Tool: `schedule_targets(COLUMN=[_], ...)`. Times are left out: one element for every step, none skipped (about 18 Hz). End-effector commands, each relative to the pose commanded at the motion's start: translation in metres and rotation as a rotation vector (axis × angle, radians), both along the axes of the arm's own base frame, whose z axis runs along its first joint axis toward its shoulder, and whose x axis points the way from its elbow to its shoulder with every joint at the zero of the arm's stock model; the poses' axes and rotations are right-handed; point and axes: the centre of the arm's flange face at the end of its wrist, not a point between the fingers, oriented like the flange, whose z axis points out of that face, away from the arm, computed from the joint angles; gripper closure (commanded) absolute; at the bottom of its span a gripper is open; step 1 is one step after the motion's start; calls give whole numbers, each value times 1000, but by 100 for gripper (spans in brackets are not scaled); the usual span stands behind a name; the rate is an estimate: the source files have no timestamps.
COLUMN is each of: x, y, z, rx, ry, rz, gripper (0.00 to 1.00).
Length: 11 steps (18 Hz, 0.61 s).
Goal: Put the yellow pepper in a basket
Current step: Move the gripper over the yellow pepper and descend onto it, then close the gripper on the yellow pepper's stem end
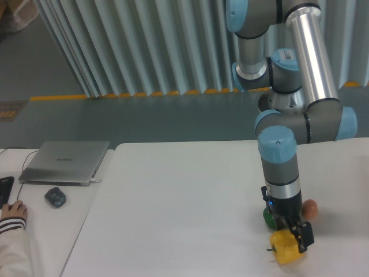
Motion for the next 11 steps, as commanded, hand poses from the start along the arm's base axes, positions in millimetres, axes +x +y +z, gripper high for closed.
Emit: schedule_targets(x=[0, 1, 2, 2, 1, 2, 2, 2, 1, 2, 2], y=[0, 1, 0, 0, 0, 0, -1, 0, 0, 0, 0], z=[-1, -3, -6, -6, -7, -8, -8, -9, -11, -11, -10], rx=[-1, -4, -10, -10, -11, -12, -13, -15, -17, -17, -17], ry=[-1, -3, -8, -8, -9, -10, -8, -9, -11, -11, -11], rz=[0, -2, -2, -2, -2, -2, -3, -4, -4, -4, -3], gripper=[0, 0, 0, 0, 0, 0, 0, 0, 10, 22, 41])
